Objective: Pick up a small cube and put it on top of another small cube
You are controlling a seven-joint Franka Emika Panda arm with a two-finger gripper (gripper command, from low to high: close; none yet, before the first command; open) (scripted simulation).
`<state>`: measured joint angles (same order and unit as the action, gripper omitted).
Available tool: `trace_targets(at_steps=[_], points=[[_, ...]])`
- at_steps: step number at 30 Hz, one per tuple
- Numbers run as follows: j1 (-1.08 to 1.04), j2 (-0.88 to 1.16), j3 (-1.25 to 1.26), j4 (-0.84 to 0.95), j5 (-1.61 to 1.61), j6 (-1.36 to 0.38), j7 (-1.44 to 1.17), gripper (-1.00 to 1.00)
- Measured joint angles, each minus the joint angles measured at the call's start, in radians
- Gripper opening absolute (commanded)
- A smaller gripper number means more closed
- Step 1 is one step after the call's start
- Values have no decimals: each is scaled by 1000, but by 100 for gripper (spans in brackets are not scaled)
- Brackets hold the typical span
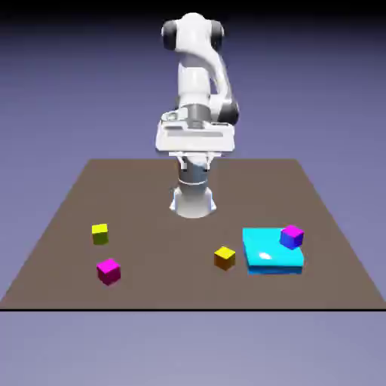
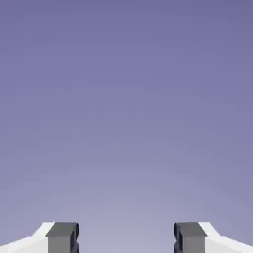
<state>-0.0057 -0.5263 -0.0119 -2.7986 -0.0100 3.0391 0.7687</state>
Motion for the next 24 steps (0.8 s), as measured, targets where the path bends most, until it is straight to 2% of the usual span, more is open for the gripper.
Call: trace_targets(at_steps=[21, 24], points=[[-309, 761, -207, 199, -173, 36, 481, 0], [-325, 820, -207, 219, -176, 59, 496, 0]])
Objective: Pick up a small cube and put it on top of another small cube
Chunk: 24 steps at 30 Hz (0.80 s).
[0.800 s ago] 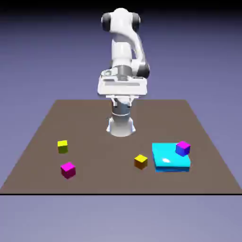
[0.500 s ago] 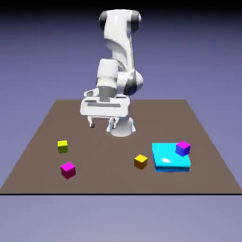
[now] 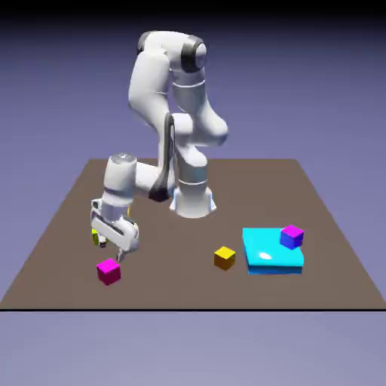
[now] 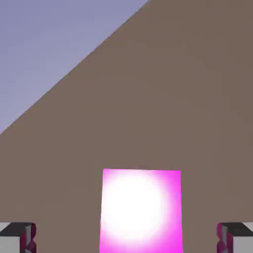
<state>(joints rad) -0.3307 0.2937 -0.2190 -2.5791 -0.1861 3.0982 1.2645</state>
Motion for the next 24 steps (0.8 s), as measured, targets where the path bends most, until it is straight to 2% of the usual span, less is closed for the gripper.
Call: trace_targets(at_steps=[5, 6, 8, 15, 24], points=[[-35, 181, 33, 71, 13, 111, 1, 0], [-39, 201, 36, 79, 14, 123, 1, -100], [-39, 201, 36, 79, 13, 123, 2, -100], [-2, -52, -18, -25, -23, -26, 16, -100], [-186, -361, -257, -245, -414, -124, 319, -100]])
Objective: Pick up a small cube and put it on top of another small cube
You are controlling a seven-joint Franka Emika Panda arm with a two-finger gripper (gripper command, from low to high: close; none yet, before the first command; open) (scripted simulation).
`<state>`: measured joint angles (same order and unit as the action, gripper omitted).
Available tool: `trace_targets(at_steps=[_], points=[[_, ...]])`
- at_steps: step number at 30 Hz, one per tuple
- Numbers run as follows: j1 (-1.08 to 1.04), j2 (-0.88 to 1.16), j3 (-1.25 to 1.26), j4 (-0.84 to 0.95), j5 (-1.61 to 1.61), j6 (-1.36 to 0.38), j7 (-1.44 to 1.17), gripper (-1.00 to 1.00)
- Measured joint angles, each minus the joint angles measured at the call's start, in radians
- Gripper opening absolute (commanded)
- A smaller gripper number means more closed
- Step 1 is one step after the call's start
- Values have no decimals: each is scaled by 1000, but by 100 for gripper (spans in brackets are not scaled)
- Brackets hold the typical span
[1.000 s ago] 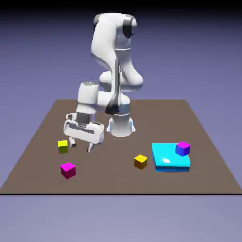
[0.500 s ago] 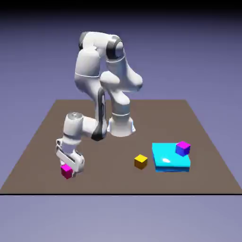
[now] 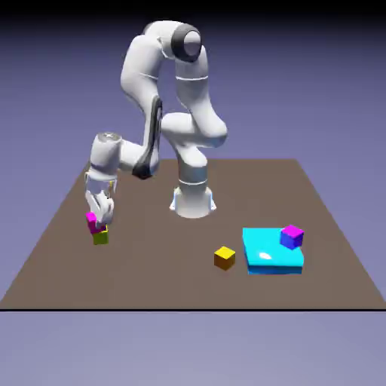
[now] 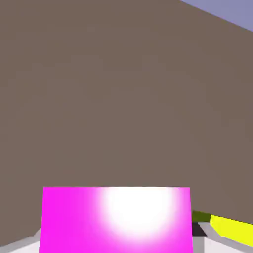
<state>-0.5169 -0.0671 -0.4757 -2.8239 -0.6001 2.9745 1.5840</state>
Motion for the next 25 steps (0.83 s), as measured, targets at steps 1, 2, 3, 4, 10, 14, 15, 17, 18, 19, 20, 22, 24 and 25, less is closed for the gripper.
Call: trace_targets(at_steps=[1, 2, 3, 4, 10, 14, 15, 17, 18, 19, 20, 22, 24, 25], points=[[-14, -34, -26, -24, -43, -11, 34, -100], [-34, -69, -53, -49, -87, -22, 67, -100], [-44, -87, -67, -62, -110, -27, 85, -100], [-44, -87, -67, -62, -110, -27, 85, -100], [39, 130, -97, -40, 121, 162, -61, -100], [89, 265, -116, -27, 264, 280, -152, 100], [89, 265, -116, -27, 265, 280, -152, 100], [75, 229, -111, -30, 226, 248, -128, 100], [61, 193, -106, -34, 188, 217, -104, 100], [48, 157, -101, -38, 150, 185, -79, 100], [32, 121, -96, -41, 111, 153, -55, 100], [6, 48, -85, -48, 34, 90, -6, 100], [-21, -24, -75, -55, -43, 27, 43, 100], [-35, -60, -70, -59, -81, -5, 67, 100]])
